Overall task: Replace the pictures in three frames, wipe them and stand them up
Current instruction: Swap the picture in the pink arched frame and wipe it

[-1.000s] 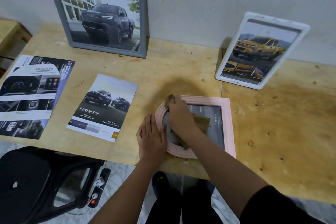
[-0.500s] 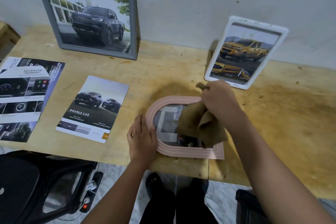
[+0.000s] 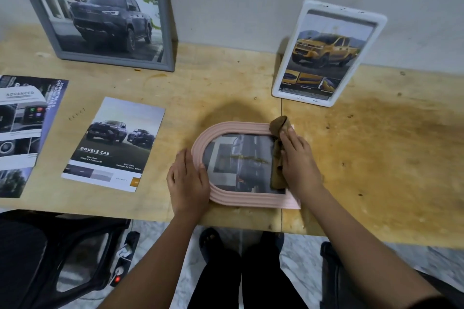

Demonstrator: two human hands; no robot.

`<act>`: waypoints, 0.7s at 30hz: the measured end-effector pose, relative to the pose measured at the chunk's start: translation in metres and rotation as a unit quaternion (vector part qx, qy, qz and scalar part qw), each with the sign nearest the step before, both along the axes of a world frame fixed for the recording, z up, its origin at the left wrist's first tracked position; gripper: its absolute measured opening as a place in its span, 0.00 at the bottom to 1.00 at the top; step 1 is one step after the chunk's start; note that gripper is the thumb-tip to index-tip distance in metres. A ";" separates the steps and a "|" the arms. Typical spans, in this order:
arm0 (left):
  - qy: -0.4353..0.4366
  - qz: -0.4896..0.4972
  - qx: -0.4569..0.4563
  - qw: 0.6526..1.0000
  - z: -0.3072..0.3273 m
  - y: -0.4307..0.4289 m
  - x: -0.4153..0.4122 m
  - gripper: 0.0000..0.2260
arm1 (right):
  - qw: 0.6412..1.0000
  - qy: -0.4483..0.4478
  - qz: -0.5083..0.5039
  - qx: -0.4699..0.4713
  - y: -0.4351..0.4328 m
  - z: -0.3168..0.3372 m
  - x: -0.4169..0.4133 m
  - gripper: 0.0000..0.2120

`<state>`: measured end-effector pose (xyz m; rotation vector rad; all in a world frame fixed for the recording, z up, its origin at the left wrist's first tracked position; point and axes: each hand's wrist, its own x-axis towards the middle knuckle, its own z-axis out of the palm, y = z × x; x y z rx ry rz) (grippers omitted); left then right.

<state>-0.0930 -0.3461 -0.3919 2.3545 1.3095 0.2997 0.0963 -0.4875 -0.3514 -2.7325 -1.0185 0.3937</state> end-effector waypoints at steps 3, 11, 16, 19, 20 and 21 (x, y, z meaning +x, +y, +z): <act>-0.005 -0.001 0.000 1.000 0.001 0.000 0.001 0.23 | 0.999 -0.037 0.017 0.001 -0.010 0.001 -0.015 0.29; -0.008 -0.005 0.002 1.000 0.002 -0.001 0.001 0.23 | 0.997 -0.058 -0.026 0.053 -0.042 0.015 -0.064 0.24; -0.003 -0.004 -0.004 1.000 0.001 0.000 0.001 0.24 | 0.994 0.032 -0.070 0.072 -0.060 0.020 -0.091 0.24; 0.001 -0.003 -0.006 1.000 0.001 0.000 0.000 0.24 | 0.982 0.095 -0.111 0.121 -0.067 0.033 -0.094 0.21; 0.003 -0.004 -0.008 1.000 0.001 0.000 0.000 0.24 | 0.970 0.133 -0.143 0.144 -0.067 0.040 -0.091 0.20; 0.004 -0.004 -0.008 1.000 0.001 0.000 0.000 0.24 | 0.957 0.162 -0.173 0.168 -0.067 0.046 -0.085 0.19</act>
